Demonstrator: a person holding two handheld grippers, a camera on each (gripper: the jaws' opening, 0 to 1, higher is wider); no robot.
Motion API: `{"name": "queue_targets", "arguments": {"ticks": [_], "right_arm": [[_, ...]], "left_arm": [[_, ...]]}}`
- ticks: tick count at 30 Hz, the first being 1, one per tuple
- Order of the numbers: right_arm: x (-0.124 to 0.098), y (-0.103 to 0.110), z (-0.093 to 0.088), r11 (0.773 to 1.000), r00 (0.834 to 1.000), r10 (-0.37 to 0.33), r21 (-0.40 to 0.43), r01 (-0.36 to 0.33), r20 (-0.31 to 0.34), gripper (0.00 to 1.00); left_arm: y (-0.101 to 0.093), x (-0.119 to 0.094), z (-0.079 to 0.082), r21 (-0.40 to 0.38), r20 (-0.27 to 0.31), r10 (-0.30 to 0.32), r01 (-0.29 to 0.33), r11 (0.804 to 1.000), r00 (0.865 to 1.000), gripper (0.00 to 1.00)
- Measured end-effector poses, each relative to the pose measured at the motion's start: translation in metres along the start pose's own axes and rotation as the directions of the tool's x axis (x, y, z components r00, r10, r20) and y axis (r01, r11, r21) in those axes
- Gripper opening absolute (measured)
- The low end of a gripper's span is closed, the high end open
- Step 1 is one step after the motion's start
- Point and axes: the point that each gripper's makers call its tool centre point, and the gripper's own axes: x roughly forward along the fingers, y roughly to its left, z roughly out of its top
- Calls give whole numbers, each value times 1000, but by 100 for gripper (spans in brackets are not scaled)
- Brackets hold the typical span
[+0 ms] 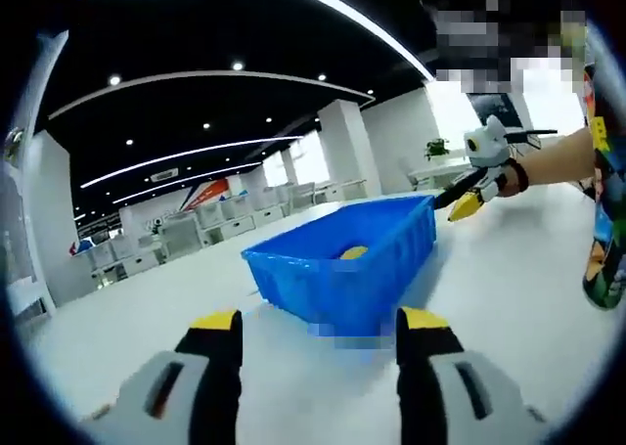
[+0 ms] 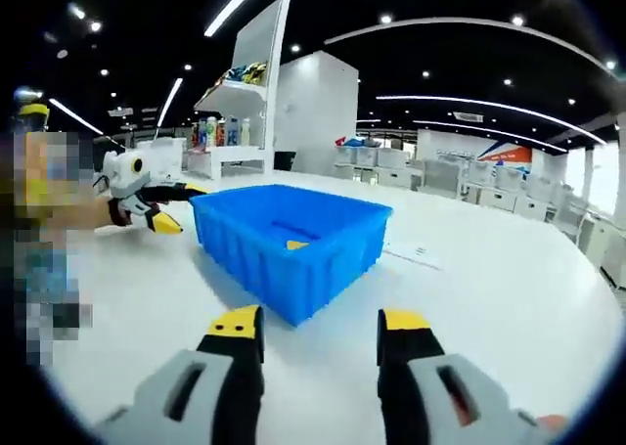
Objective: Open the lid of the chip container on the table, take out the chips, place them into the box in front of the container, and close the lid
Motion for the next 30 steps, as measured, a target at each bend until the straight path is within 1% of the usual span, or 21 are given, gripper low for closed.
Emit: {"name": "queue_targets", "arguments": {"ticks": [1, 3, 4, 6, 7, 8, 11, 13, 14, 15, 16, 18, 19, 20, 22, 24, 25, 26, 28, 30], "right_arm": [[-9, 6, 3, 1000, 1000, 2, -9, -2, 15, 49], [-21, 15, 7, 1000, 1000, 7, -17, -7, 20, 53], [-27, 19, 9, 1000, 1000, 8, -19, -8, 26, 56], [-43, 32, 19, 1000, 999, 13, -14, -13, 49, 60], [-50, 36, 22, 1000, 998, 12, -14, -12, 56, 62], [-59, 44, 30, 1000, 996, 17, -10, -16, 82, 63], [-83, 62, 48, 1000, 991, 22, 6, -23, 130, 67], [-98, 71, 58, 999, 987, 11, 28, -16, 159, 70], [-108, 78, 65, 999, 983, 14, 45, -22, 185, 70], [-113, 80, 69, 998, 980, 19, 54, -30, 199, 70], [-122, 87, 73, 997, 977, 32, 60, -45, 210, 70], [-132, 96, 75, 997, 977, 39, 52, -51, 211, 72], [-138, 101, 77, 997, 976, 45, 44, -56, 212, 74], [-145, 109, 78, 998, 977, 56, 24, -63, 207, 76], [-154, 120, 80, 997, 977, 67, 9, -71, 204, 81], [-167, 134, 81, 996, 976, 84, -6, -85, 199, 84], [-174, 143, 82, 996, 976, 95, -18, -93, 198, 84], [-179, 149, 82, 995, 975, 99, -27, -96, 198, 84], [-189, 161, 81, 994, 975, 108, -47, -101, 195, 85], [-198, 170, 75, 993, 979, 112, -47, -105, 171, 86]], "left_arm": [[0, -6, 2, -29, -1, 5, -5, 1000, 1000, 72], [0, -17, 5, -43, -7, 29, -29, 999, 1000, 78], [-1, -22, 6, -50, -18, 43, -43, 998, 999, 79], [-6, -35, 10, -71, -19, 51, -52, 996, 999, 80], [-11, -43, 14, -87, -16, 53, -54, 995, 998, 81], [-15, -49, 18, -98, -10, 51, -52, 994, 999, 82], [-27, -68, 32, -130, 6, 47, -45, 990, 999, 87], [-34, -82, 42, -149, 6, 56, -55, 987, 998, 89], [-37, -88, 46, -162, 12, 55, -53, 985, 998, 91], [-43, -97, 53, -174, 26, 49, -44, 984, 998, 92], [-46, -103, 58, -181, 32, 47, -40, 983, 998, 94], [-55, -118, 68, -193, 44, 41, -32, 981, 998, 95], [-55, -124, 71, -202, 48, 42, -31, 979, 998, 95], [-59, -133, 76, -210, 55, 43, -31, 977, 998, 95], [-65, -148, 82, -217, 55, 42, -30, 976, 998, 95], [-69, -161, 82, -213, 33, 49, -41, 976, 998, 95], [-71, -171, 82, -208, 19, 54, -49, 977, 998, 95], [-73, -178, 82, -206, 10, 57, -54, 977, 998, 95], [-77, -195, 84, -211, -1, 64, -63, 976, 998, 95], [-80, -211, 88, -219, -1, 72, -70, 973, 997, 95]]}}
